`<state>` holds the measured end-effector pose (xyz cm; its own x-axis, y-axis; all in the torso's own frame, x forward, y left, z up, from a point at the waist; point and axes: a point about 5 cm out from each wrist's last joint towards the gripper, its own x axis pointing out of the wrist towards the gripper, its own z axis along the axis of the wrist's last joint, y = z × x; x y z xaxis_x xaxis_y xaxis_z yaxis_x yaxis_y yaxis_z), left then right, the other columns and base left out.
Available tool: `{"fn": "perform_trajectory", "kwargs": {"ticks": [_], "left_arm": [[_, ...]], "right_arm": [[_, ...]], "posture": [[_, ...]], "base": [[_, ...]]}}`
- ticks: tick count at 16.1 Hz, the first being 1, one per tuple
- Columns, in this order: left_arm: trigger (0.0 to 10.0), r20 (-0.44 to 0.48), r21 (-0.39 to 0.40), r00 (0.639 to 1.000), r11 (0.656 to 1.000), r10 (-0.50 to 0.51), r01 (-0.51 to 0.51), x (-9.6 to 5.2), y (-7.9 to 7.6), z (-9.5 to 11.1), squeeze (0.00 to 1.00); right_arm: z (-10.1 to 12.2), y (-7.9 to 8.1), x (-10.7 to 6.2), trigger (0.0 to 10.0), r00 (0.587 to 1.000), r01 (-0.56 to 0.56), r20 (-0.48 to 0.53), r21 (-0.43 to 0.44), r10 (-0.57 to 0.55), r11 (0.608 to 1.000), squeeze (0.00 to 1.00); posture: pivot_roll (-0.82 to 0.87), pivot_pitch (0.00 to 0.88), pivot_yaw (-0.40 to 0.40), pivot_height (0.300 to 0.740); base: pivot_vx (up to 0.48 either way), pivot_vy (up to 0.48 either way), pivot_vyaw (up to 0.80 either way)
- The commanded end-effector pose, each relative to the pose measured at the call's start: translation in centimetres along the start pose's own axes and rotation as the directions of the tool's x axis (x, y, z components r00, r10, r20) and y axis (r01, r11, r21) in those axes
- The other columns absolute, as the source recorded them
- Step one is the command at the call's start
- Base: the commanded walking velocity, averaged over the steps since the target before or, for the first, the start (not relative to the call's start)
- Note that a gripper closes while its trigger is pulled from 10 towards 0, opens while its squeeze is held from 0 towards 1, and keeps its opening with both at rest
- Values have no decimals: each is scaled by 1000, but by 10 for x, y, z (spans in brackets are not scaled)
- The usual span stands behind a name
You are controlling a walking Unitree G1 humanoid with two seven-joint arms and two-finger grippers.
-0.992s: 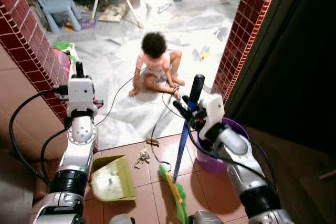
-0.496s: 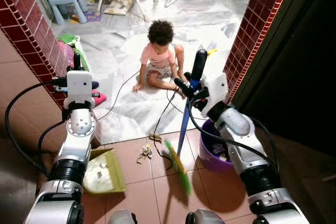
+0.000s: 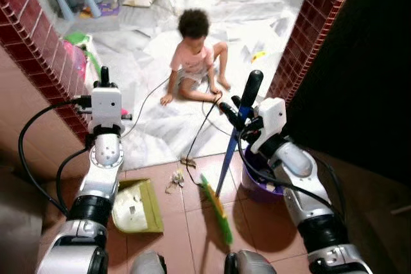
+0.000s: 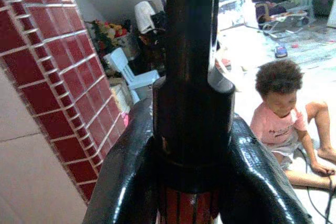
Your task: Sweep floor
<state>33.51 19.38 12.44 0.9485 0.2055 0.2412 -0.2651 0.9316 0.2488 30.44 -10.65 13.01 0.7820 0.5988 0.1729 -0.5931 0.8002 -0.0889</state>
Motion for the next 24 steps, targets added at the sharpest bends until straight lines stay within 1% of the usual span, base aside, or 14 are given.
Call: {"fn": "perform_trajectory", "kwargs": {"ticks": [1,5,11,14,19,24], "left_arm": [[10000,51,6,999,1000,6,-6,6,4,9,0],[10000,59,4,998,1000,-1,0,7,4,10,0],[10000,68,10,998,1000,-4,3,9,4,11,0],[10000,62,-2,998,1000,0,1,10,3,10,0],[10000,51,-9,999,1000,11,-10,9,1,7,0],[10000,43,-14,999,1000,28,-27,9,3,5,0]], "right_arm": [[16,2,6,10000,997,-22,71,-31,25,999,0],[16,2,6,10000,997,-20,70,-34,23,999,0],[16,2,4,10000,997,-11,74,-28,13,1000,0],[17,2,4,10000,997,-17,76,-32,19,999,0],[16,-4,3,10000,997,-33,63,-39,36,999,0],[14,-8,-2,10000,999,-14,48,-51,16,999,0]], "posture": [[-115,104,20,740],[-116,89,23,740],[-119,69,20,740],[-120,61,19,740],[-125,40,11,740],[-132,29,9,740]], "base": [[281,0,788],[407,0,450],[386,0,0],[340,0,0],[0,0,0],[0,0,0]]}}
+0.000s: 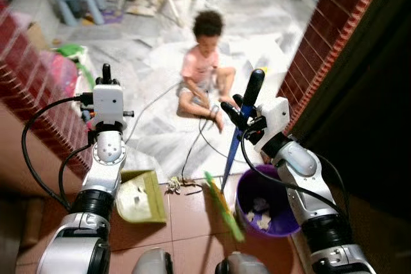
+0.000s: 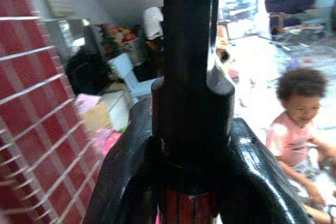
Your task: Sweep floor
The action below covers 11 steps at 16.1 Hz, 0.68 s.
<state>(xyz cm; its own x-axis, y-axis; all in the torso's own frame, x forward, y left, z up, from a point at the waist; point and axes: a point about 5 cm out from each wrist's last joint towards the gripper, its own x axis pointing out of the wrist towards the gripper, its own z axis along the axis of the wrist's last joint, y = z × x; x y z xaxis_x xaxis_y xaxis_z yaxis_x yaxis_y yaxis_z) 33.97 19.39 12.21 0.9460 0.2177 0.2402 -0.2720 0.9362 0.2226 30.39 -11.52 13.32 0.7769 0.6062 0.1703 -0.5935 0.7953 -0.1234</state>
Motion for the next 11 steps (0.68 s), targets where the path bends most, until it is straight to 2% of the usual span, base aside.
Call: {"fn": "perform_trajectory", "kwargs": {"ticks": [1,6,8,10,11], "left_arm": [[10000,44,16,999,1000,16,-16,5,5,7,0],[10000,45,42,998,998,42,-44,7,15,4,0],[10000,43,38,998,999,37,-39,7,14,4,0],[10000,39,24,999,1000,19,-20,8,11,5,0],[10000,39,22,999,1000,-4,3,7,8,4,0]], "right_arm": [[11,-1,4,10000,999,-2,51,-19,3,1000,0],[10,-5,3,10000,997,71,44,-76,-68,995,0],[9,-8,4,10000,995,93,37,-90,-90,992,0],[10,-16,9,10000,990,137,44,-135,-133,981,0],[10,-23,18,10000,988,151,44,-149,-146,977,0]], "posture": [[-134,27,10,740],[-130,40,-2,740],[-125,55,-6,740],[-118,84,-8,740],[-107,118,-11,740]], "base": [[0,0,0],[0,0,0],[0,0,0],[0,0,0],[0,0,0]]}}
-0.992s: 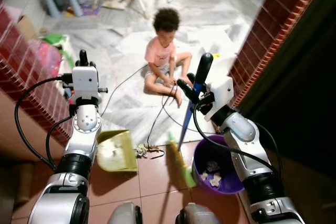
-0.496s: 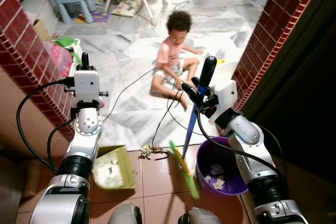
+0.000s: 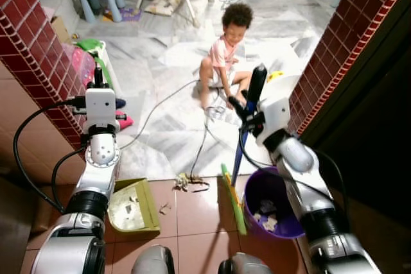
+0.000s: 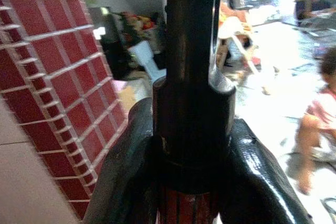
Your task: Sweep floor
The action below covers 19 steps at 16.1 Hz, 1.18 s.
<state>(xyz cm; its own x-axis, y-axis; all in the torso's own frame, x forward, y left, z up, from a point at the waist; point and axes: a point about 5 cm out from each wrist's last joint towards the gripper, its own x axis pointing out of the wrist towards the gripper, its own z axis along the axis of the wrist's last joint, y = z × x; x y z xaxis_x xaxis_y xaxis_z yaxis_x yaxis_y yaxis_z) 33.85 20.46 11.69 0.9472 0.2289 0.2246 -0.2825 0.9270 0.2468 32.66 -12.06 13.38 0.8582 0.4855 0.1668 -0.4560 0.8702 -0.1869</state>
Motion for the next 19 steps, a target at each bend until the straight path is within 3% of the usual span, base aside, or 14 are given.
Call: {"fn": "perform_trajectory", "kwargs": {"ticks": [1,3,8,9,10,17,19], "left_arm": [[10000,51,-14,999,1000,-17,18,8,-2,12,0],[10000,49,-18,998,999,-30,31,7,-3,11,0],[10000,49,-14,998,999,-34,35,8,-4,11,0],[10000,54,-22,997,998,-60,61,0,-21,13,0],[10000,54,-25,996,997,-67,68,-1,-24,13,0],[10000,40,-45,997,997,-61,63,-3,-25,11,0],[10000,41,-51,997,997,-62,64,-3,-27,12,0]], "right_arm": [[13,-8,11,10000,999,5,48,-52,-3,999,0],[16,-10,15,10000,996,14,83,-10,-13,1000,0],[15,-10,19,10000,996,19,84,-23,-17,1000,0],[33,-9,29,10000,981,-39,189,39,31,999,0],[35,-7,32,10000,976,-40,216,74,23,996,0],[37,25,45,10000,959,-116,273,159,70,980,0],[39,36,49,10000,952,-153,294,220,84,963,0]], "posture": [[-104,131,-12,740],[-101,149,-15,740],[-100,154,-16,740],[-85,226,-26,740],[-84,230,-27,740],[-66,233,-37,740],[-70,224,-39,740]], "base": [[0,0,0],[0,0,0],[0,0,0],[0,0,0],[0,0,0],[0,0,0],[0,0,0]]}}
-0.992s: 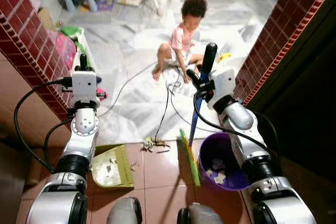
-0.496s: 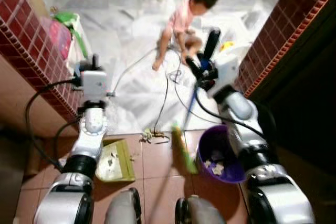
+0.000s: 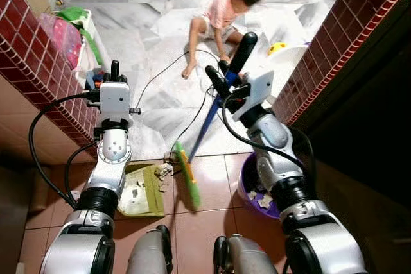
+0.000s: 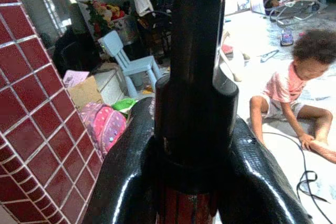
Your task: Sweep floor
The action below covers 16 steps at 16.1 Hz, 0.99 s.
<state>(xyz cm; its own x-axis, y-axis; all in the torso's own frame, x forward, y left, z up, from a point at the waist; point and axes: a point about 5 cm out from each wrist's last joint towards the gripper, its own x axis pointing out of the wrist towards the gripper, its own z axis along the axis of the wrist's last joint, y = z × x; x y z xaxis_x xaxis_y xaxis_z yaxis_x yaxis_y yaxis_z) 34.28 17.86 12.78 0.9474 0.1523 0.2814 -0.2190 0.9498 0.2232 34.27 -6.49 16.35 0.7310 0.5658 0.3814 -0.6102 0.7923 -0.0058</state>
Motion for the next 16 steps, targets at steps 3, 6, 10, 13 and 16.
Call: {"fn": "perform_trajectory", "kwargs": {"ticks": [3,6,10,13,16], "left_arm": [[10000,-32,-26,999,1000,-3,2,-1,-7,-3,0],[10000,-34,-62,999,998,4,-6,4,-11,1,0],[10000,0,-131,1000,991,23,-23,16,-14,16,0],[10000,34,-146,999,989,41,-35,23,-13,26,0],[10000,10,-126,999,991,43,-42,21,-10,17,0]], "right_arm": [[6,16,11,10000,998,2,65,216,-17,976,0],[1,16,10,10000,994,73,41,387,-96,919,0],[5,-10,-2,10000,991,115,18,361,-130,926,0],[20,-32,-10,10000,989,128,31,278,-142,952,0],[43,-50,-13,10000,986,137,72,159,-150,978,0]], "posture": [[-77,214,-40,740],[-94,184,-40,740],[-115,130,-44,740],[-135,84,-50,740],[-157,53,-52,740]], "base": [[0,0,0],[0,0,0],[0,0,0],[0,0,0],[0,0,0]]}}
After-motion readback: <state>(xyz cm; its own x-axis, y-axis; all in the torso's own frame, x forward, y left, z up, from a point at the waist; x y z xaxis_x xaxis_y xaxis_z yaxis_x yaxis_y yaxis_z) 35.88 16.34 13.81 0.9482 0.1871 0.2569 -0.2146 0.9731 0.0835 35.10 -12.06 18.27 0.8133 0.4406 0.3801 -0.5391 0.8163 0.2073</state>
